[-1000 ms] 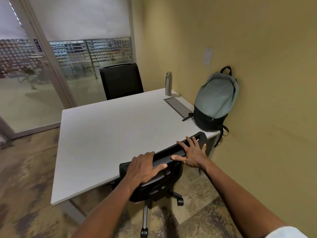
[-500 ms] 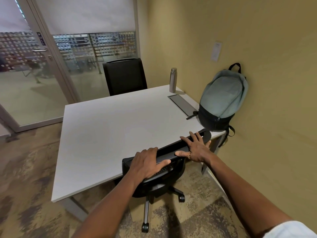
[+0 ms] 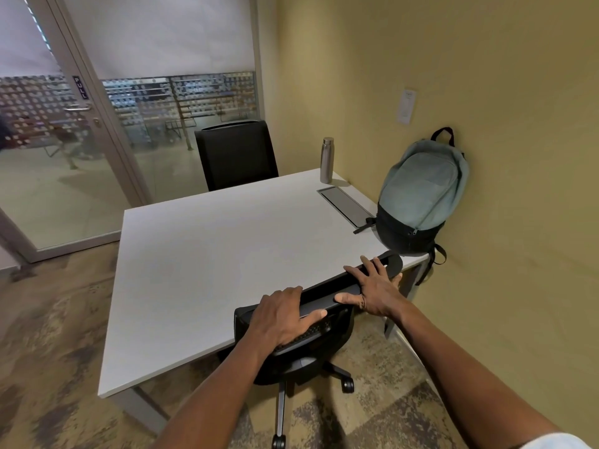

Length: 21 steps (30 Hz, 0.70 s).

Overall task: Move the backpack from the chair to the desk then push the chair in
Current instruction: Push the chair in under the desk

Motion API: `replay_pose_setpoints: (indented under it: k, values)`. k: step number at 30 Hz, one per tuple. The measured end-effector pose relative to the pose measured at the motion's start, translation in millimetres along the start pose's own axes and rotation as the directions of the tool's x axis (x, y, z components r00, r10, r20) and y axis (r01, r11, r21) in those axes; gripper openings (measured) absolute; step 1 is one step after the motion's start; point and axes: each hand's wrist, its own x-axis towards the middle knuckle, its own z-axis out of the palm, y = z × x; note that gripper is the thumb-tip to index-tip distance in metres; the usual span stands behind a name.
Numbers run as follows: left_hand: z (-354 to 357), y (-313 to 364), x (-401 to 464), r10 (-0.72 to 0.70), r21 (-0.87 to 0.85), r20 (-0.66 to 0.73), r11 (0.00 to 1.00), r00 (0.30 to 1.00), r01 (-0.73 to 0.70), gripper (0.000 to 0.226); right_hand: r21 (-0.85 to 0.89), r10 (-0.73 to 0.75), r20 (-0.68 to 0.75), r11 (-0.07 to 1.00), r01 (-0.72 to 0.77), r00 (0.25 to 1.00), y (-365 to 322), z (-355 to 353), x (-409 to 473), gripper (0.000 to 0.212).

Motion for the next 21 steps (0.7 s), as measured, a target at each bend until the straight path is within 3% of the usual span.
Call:
replay_pose_setpoints:
  k: [9,16,21]
  values:
    - [0,-2,-7,-0.001,-0.005,0.002,1.000,1.000,0.001,0.076,-0.088,0.045,0.059,0.995,-0.040,0.997,-11,-4,-9,0.123]
    - [-4,-3,-16,0.011,-0.090,0.026,0.996,1.000,-0.009,0.081,-0.119,0.077,0.059,0.990,-0.069,0.995,-22,0,-26,0.113]
    - [-2,-18,-24,-0.017,-0.155,0.059,0.988,0.998,0.026,0.097,-0.115,0.096,0.016,0.989,-0.093,0.995,-33,2,-41,0.099]
